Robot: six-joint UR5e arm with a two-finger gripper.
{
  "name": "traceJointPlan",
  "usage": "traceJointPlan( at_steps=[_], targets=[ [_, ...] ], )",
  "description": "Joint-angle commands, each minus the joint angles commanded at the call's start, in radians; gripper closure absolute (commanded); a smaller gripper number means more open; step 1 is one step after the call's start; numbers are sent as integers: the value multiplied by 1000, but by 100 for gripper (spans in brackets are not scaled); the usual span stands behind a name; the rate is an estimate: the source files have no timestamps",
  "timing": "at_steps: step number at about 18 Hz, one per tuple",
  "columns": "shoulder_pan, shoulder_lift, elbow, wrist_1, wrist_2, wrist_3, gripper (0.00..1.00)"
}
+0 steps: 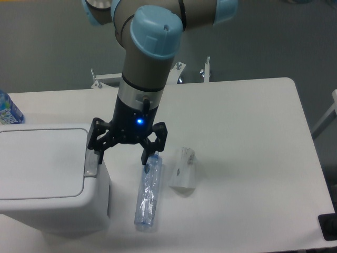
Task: Open the trash can
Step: 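Lower the gripper finger onto the lid edge and press down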
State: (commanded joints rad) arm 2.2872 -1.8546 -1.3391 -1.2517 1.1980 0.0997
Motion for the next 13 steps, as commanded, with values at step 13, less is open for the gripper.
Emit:
traceJointPlan(
  at_steps=[13],
  targets=[
    [-8, 2, 0, 0, -2, 0, 0]
  ],
)
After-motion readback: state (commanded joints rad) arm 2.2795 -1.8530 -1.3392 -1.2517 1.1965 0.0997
